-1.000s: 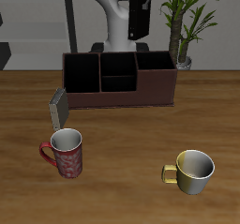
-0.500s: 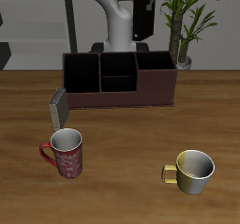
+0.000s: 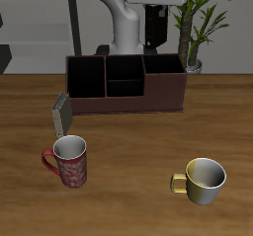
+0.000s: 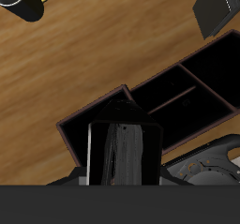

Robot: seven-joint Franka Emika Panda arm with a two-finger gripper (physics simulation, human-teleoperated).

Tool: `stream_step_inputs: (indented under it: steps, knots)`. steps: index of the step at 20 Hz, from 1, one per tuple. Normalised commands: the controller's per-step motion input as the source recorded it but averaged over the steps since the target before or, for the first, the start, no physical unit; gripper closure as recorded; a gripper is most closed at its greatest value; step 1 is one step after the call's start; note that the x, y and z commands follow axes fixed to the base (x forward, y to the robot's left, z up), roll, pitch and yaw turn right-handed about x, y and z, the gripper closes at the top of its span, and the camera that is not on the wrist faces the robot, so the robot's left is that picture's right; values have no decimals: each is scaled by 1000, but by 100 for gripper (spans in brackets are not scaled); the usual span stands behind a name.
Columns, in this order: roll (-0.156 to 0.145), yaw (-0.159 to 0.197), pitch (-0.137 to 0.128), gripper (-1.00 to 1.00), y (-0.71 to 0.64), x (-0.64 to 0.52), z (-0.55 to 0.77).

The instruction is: Place the black book into the back desk caddy's right compartment

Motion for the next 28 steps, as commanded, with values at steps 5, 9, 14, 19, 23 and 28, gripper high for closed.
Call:
stream_step_inputs:
  steps: [5, 9, 14, 19, 23, 28]
  knots:
    - [-6, -10, 6, 100, 0, 77, -105]
    - [3, -9, 9, 100, 3, 122, -185]
    - [0, -24, 24, 100, 6, 120, -204]
    - [-1, -10, 31, 100, -2, 66, -208]
    - [0, 11, 4, 100, 10, 29, -110]
    - [0, -16, 11, 100, 6, 57, -108]
